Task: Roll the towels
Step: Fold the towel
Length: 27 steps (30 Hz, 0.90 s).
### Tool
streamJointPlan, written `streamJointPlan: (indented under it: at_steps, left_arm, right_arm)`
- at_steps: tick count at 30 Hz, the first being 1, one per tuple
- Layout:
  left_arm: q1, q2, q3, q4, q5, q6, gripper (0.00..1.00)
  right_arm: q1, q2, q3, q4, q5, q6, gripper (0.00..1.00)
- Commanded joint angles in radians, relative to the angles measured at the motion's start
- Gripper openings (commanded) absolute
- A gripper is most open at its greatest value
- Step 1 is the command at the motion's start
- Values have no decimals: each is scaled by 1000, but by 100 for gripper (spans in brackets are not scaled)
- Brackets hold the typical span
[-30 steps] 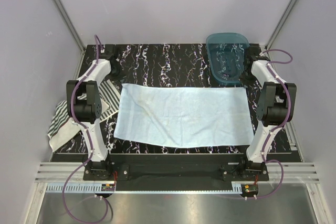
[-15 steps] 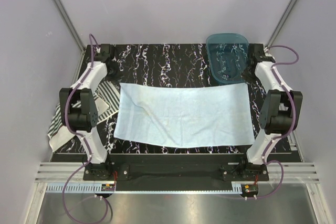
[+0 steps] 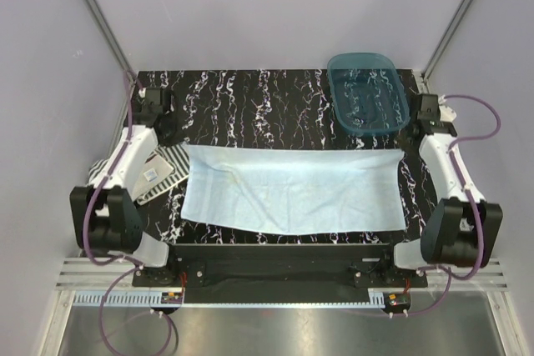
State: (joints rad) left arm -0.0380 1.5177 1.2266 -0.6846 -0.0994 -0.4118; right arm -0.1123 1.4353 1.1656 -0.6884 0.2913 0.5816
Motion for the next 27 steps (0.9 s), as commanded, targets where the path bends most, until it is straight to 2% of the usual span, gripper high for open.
streamJointPlan:
  at_steps: [1, 14, 27]
  left_arm:
    - [7, -99, -50, 23, -43, -12, 0]
    - [7, -367, -309, -6, -51, -64, 0]
    - [7, -563, -414, -44, -45, -160, 0]
  right_arm:
    - [-24, -99, -72, 13, -15, 21, 0]
    - [-46, -271, -256, -3, -70, 78, 0]
    - [-63, -458, -362, -74, -26, 129, 0]
